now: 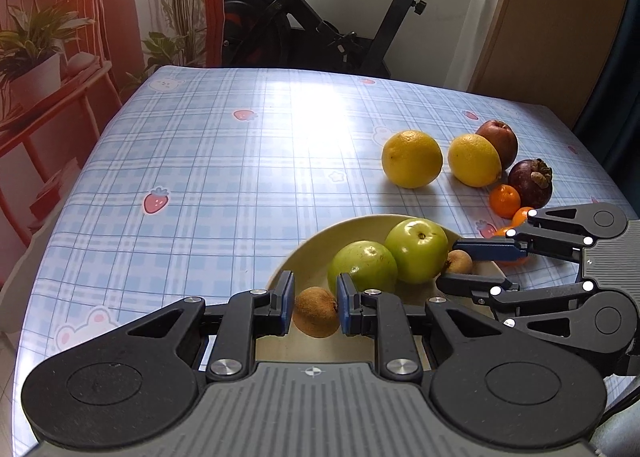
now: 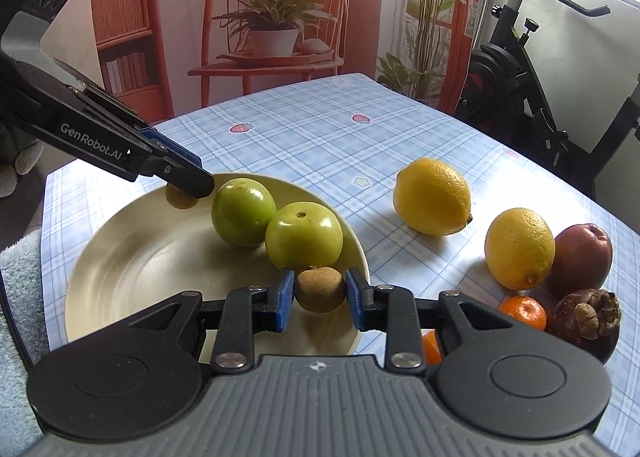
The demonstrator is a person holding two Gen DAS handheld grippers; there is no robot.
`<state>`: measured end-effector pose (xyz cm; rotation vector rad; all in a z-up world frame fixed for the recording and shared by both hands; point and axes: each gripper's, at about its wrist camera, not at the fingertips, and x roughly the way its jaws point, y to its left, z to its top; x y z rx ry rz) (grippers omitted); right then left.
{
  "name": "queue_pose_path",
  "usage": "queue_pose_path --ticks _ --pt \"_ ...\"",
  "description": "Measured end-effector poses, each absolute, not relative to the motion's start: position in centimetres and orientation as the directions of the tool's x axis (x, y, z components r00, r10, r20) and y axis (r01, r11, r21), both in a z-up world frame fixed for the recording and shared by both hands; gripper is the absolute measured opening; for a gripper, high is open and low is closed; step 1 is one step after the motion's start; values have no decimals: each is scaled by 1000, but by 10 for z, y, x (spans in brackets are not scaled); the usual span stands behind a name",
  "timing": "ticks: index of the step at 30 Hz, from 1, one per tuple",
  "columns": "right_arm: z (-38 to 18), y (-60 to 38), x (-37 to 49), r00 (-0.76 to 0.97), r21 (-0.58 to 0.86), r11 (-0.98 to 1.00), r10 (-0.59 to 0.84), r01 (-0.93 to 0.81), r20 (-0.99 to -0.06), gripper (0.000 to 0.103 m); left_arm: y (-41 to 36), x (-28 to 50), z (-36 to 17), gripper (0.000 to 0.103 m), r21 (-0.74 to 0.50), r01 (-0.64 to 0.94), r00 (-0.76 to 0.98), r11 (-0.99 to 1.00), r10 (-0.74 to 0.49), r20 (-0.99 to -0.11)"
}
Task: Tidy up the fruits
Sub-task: 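Carry the kiwi into the plate with the right gripper while the left releases the longan there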
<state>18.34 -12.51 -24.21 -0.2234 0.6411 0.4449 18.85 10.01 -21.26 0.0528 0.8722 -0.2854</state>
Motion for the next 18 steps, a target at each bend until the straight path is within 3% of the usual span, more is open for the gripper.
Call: queue_pose_path --ticks 18 --pt "-243 -124 185 711 -51 888 331 -457 -620 31 117 199 -217 25 -109 174 622 979 -195 -759"
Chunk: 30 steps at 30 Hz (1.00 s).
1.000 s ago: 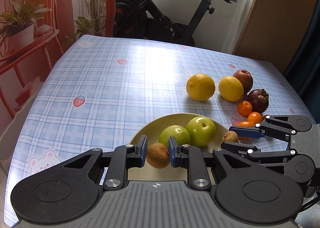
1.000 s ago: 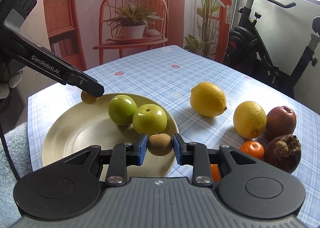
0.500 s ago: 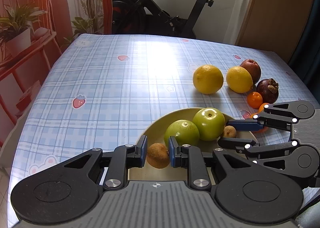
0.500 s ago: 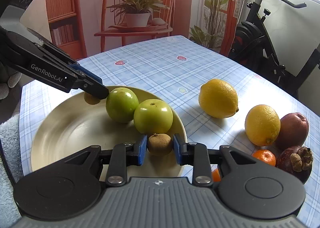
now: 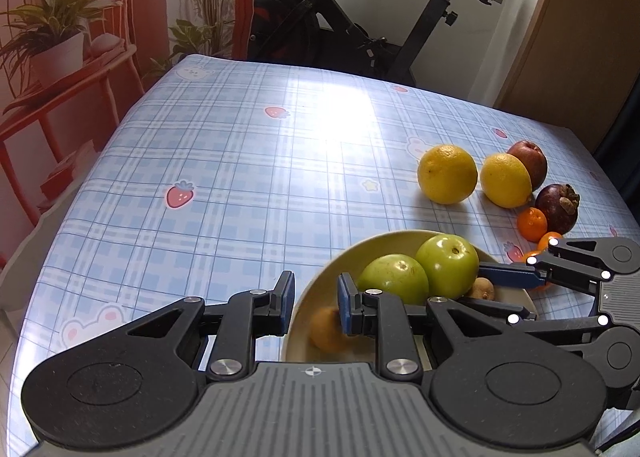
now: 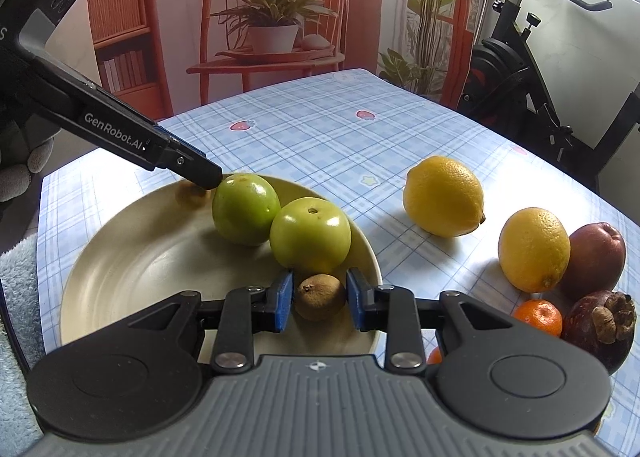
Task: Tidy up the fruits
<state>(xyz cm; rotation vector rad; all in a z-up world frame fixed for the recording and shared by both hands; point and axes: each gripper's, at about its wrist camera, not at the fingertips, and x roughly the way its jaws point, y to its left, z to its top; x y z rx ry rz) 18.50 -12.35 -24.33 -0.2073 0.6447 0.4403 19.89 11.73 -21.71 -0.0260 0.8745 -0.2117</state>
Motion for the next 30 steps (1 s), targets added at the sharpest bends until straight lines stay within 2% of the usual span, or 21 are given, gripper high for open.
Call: queue_pose_path --ticks 11,19,30 --pt "-225 -160 156 778 19 925 329 -378 -536 32 105 190 -198 25 -107 167 669 980 -192 -718" --pt "-221 -210 130 835 54 965 248 -255 -491 32 57 182 -188 25 -147 236 694 961 -272 -666" --pt "-237 -255 104 855 71 984 179 -165 -487 32 -7 178 -203 25 -192 318 624 928 -357 -695"
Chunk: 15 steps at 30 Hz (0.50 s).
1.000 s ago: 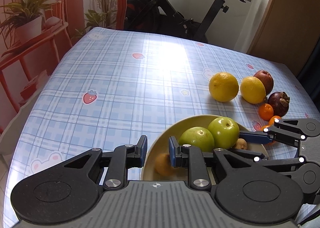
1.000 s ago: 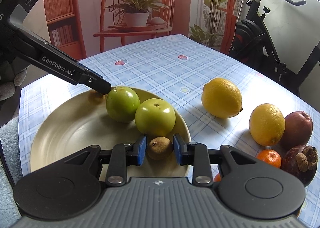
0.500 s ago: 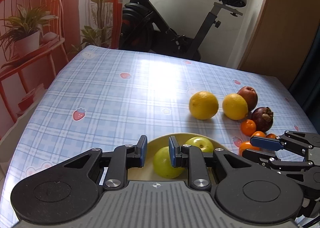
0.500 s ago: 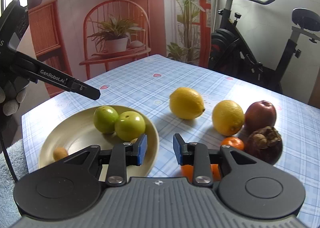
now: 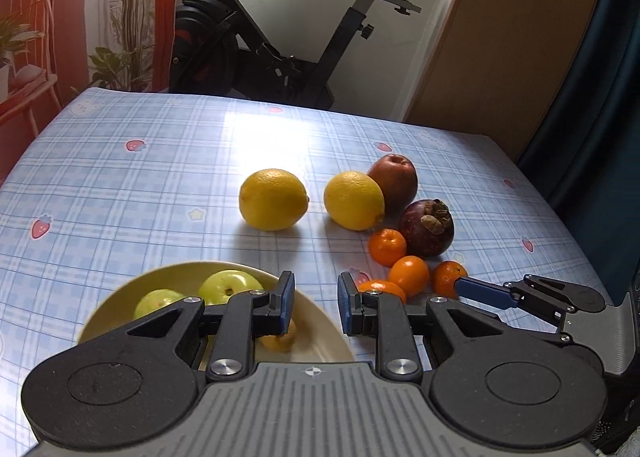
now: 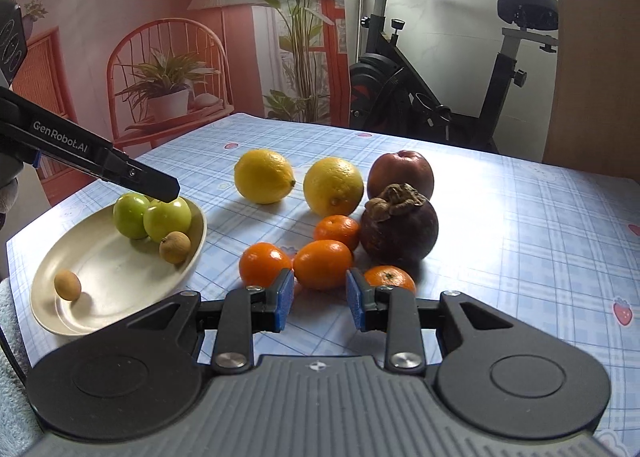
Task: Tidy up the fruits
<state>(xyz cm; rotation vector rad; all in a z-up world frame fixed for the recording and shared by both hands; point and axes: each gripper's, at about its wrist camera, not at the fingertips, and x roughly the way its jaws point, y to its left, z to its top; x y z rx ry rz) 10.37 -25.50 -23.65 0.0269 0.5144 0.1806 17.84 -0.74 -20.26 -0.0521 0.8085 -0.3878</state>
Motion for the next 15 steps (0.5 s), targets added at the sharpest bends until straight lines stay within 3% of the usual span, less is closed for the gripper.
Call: queue_pose_path --ticks 10,13,15 --pt "-241 -263 100 863 85 981 195 -176 -465 32 -33 187 -209 26 -191 344 583 919 -369 -724" --pt "-244 -263 98 870 87 980 198 -178 -453 32 -38 189 -211 31 -201 359 561 911 -383 -734" --pt "-245 -263 98 874 92 980 198 -175 -445 32 -45 192 -215 41 -204 371 545 906 -390 -742"
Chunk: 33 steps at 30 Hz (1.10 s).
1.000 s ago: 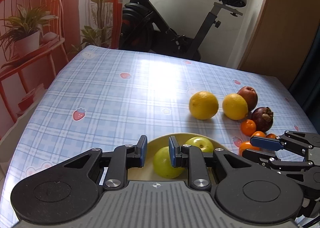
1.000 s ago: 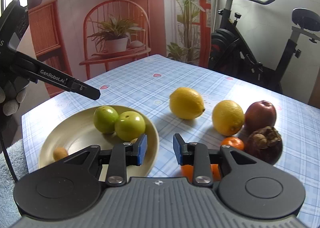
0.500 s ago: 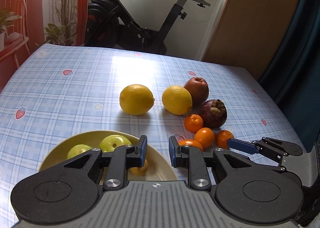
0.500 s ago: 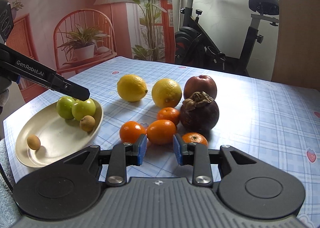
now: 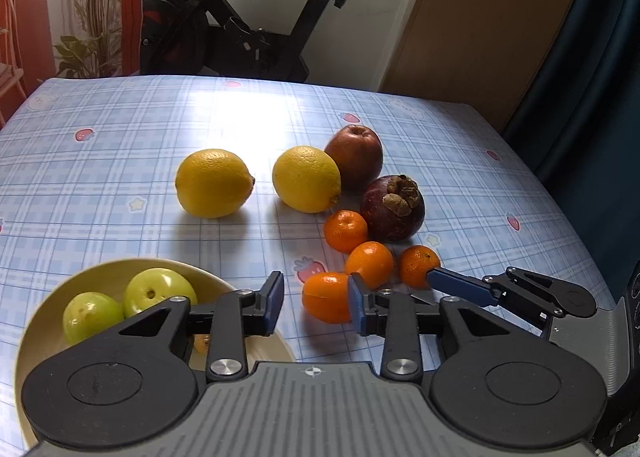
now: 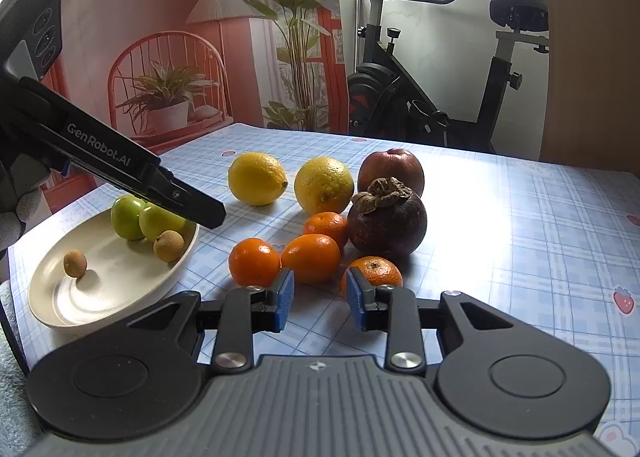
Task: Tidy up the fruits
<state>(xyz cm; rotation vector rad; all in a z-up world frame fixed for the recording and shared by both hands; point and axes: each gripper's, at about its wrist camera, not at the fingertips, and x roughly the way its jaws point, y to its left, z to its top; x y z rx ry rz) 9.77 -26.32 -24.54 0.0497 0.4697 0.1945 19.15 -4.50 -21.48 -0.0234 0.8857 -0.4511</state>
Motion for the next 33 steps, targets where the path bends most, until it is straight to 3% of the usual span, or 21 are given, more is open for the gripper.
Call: queue_pose_path --ticks 13,25,27,33 --pt "-245 -268 103 882 151 975 212 -163 -420 32 -63 201 -230 53 -189 409 477 893 -386 -790" --pt "-244 -272 102 881 175 970 226 -166 -415 32 -71 210 -243 53 -162 426 450 890 -364 -815" --pt "-244 -272 102 881 174 970 226 -167 -416 32 -72 209 -243 44 -174 431 451 885 -378 -808" --pt "-244 -271 101 882 172 971 224 -166 -415 32 -66 201 -235 44 -142 425 488 894 -359 -795"
